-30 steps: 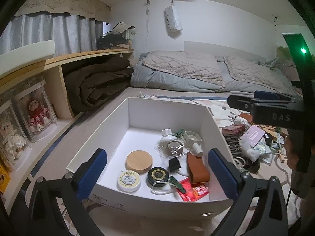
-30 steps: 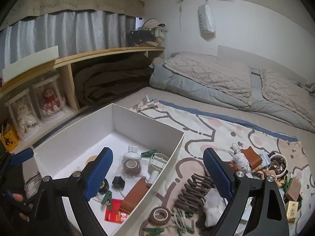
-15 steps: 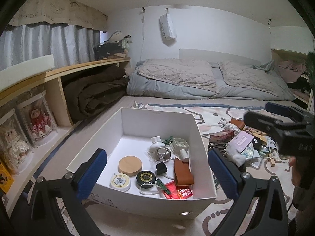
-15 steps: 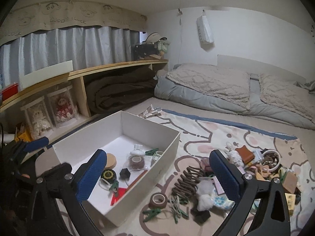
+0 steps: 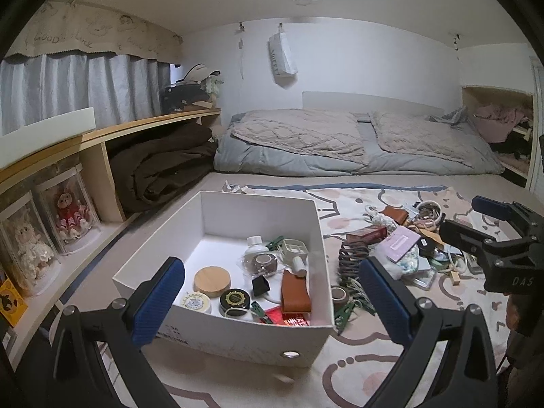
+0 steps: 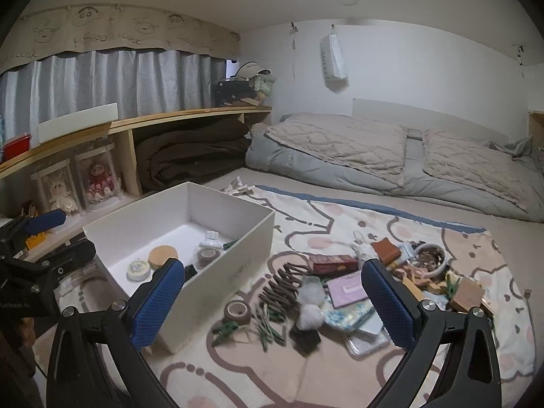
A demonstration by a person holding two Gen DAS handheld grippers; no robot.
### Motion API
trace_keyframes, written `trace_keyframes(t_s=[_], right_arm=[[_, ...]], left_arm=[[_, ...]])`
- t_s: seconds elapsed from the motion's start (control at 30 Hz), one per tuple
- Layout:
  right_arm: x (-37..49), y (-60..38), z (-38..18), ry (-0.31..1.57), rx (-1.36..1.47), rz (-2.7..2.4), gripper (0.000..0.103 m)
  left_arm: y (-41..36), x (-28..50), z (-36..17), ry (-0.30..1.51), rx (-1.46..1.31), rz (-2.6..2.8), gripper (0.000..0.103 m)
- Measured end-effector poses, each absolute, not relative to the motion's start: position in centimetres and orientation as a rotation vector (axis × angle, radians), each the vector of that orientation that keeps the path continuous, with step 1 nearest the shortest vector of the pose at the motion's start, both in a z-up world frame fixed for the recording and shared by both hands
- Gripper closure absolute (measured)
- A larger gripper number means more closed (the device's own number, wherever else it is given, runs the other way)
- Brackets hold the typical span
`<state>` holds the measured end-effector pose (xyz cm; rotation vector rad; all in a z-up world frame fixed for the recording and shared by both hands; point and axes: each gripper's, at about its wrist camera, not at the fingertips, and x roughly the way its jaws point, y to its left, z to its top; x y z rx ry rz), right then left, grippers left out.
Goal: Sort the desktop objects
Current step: 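Withdraw both tools from the box toward the bed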
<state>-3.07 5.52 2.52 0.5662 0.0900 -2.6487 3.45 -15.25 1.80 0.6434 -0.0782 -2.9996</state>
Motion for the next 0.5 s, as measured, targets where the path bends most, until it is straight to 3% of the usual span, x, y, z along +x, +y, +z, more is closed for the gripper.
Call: trace_keyframes(t_s=[0.5], right_arm=[[-0.1,8.3,1.3,0.125,0.543,-2.667,0.000]], left_arm=[[-12.6,5.8,0.5,-0.135,0.606,-2.994,0.000]])
